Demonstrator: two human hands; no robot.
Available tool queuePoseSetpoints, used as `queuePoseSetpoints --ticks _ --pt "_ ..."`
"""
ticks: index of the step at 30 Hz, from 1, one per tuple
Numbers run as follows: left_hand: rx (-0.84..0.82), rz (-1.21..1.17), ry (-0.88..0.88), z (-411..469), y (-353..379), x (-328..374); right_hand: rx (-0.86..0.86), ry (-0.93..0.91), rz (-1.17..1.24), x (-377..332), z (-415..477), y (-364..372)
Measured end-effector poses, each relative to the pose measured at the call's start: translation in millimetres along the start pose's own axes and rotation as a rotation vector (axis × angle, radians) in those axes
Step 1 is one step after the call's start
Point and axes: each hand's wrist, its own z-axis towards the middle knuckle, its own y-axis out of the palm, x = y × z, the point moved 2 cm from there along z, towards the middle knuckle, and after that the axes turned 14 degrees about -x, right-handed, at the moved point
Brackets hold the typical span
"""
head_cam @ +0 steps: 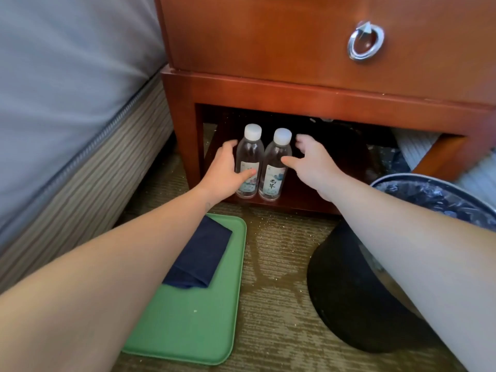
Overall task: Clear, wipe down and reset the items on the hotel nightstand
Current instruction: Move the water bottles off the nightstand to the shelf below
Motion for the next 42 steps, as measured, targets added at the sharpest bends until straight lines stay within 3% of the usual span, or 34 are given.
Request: queuePoseSetpoints --ticks 5,11,17,20,25,32,39,42 --pt "-0.007 0.116 -0.049 -31 -5 22 -0.035 -0.039 -0.092 -22 -32 -15" --pt "0.093 0.249 0.294 -62 -29 85 -0.094 -0.297 -0.249 -84 -75 -52" --pt "0.332 0.228 0.624 -57 -73 184 0.245 -0.647 -0.256 -149 -100 -109" --pt "0.396 0.237 0.712 -45 -103 236 0.450 -0.720 -0.188 -170 -98 -153" --pt "0.431 0.212 0.687 -3 -138 290 0.670 -0.568 -0.045 -174 -61 -227" --pt "0.465 0.049 0.384 106 -150 306 0.767 -0.221 0.158 -154 14 -302" --pt "0.427 -0.016 0.294 211 -122 312 0.896 -0.202 0.097 -115 86 -347" --pt "0.480 -0.010 0.263 252 -121 316 0.841 -0.198 0.034 -108 114 -366"
